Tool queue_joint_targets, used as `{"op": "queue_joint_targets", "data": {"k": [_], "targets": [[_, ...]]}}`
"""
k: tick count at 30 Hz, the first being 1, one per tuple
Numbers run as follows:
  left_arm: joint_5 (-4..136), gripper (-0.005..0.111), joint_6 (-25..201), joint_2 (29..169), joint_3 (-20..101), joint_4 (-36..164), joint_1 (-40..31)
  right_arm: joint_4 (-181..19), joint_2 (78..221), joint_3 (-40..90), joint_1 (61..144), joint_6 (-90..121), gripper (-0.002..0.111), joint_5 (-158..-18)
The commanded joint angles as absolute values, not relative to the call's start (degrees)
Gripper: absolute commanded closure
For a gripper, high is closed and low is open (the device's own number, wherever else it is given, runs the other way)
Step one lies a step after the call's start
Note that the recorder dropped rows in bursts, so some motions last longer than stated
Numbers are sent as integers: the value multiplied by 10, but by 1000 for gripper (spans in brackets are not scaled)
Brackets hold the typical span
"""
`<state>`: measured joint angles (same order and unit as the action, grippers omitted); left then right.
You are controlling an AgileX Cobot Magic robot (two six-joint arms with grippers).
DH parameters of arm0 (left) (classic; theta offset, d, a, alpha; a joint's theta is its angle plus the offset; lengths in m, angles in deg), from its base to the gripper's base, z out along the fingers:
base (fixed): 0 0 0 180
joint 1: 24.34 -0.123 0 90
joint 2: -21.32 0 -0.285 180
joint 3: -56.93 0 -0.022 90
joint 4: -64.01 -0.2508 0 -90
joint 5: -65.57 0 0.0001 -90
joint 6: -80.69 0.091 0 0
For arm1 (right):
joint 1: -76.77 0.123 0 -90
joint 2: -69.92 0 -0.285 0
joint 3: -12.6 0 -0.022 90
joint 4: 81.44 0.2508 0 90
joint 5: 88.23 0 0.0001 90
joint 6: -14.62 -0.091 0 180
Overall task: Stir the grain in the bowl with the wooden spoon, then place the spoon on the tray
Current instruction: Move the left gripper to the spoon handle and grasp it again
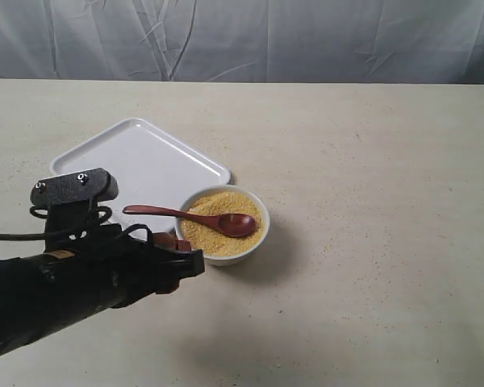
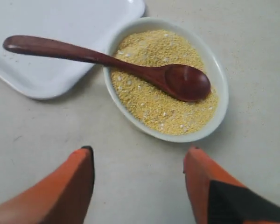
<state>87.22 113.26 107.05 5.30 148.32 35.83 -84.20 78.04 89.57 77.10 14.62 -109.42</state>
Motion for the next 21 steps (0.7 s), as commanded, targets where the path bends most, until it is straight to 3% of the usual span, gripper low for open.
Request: {"op": "queue_joint_targets", "data": {"k": [1,5,12,21], "targets": [[891,54,1119,1042,54,1464,364,-843,777,898,768,146,109,-1088],[978,54,993,1017,50,1407,364,-843,777,898,768,146,109,-1088],[1151,54,519,1050,-13,1097,364,-843,777,898,768,146,109,-1088],[1177,50,212,1113,-81,1100,339,-843,777,898,768,146,109,-1088]]}}
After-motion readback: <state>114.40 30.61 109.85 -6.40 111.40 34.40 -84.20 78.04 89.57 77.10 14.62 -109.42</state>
